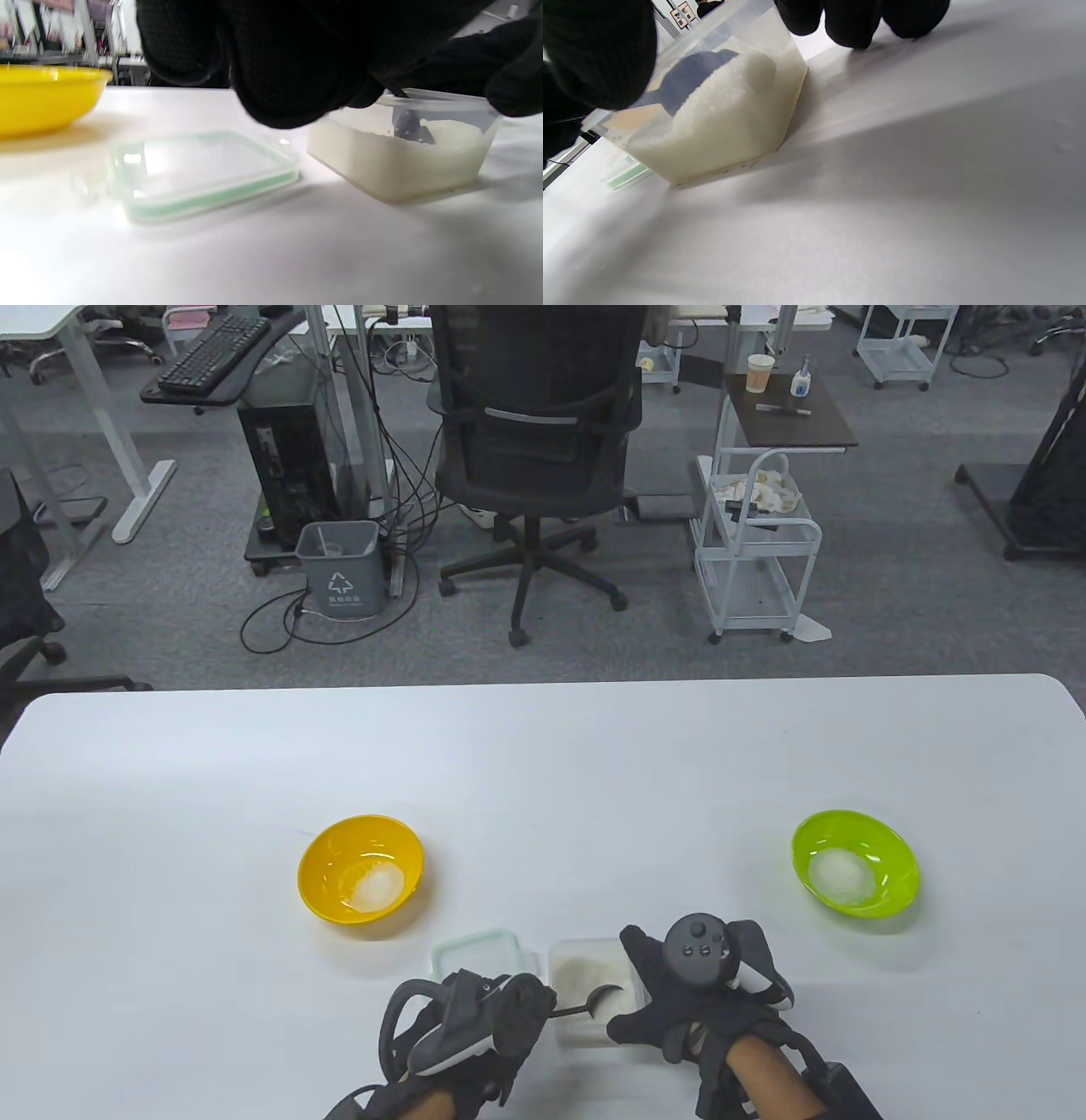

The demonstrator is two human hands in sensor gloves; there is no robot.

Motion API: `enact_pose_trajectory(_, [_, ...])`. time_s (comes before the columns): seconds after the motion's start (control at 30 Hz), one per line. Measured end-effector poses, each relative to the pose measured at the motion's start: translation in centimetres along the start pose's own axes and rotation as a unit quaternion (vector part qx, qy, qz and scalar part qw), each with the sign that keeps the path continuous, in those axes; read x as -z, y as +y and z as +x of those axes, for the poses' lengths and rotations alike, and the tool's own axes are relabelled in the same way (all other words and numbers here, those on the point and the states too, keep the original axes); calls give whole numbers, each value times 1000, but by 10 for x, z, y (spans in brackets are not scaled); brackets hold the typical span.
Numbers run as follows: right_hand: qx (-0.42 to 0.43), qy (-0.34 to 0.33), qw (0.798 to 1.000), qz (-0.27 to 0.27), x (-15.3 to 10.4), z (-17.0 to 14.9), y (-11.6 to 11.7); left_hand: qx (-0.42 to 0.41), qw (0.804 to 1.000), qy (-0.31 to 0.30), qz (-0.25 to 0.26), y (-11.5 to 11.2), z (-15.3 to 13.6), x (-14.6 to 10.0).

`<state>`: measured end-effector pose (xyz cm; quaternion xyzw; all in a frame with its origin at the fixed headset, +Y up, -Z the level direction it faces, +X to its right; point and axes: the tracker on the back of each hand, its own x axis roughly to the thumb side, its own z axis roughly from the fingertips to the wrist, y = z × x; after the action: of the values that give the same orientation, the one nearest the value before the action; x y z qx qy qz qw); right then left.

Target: Scoop white sugar from container into bowls

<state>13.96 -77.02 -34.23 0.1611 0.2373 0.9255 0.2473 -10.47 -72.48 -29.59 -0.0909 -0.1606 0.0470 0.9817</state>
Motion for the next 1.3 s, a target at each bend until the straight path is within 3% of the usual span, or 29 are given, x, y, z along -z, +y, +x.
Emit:
enact_pose_trajectory(0.23, [0, 0, 1000, 0, 0, 0, 0, -155, 983, 48, -86, -13, -26, 8])
enact_pose_trajectory(0.37, [0, 0, 1000, 0, 0, 0, 0, -261, 953, 59, -145, -27, -40, 13])
enact_pose_trajectory(0.5, [0, 0, 1000, 0, 0, 0, 0, -308, 933, 62, -178, -35, -47, 16])
enact_pose_trajectory(0.83, [1, 0, 1000, 0, -1, 0, 0, -350, 913, 70, -197, -40, -53, 19])
enact_pose_trajectory(1.3, [1, 0, 1000, 1, -1, 0, 0, -432, 885, 90, -150, -26, -87, 15])
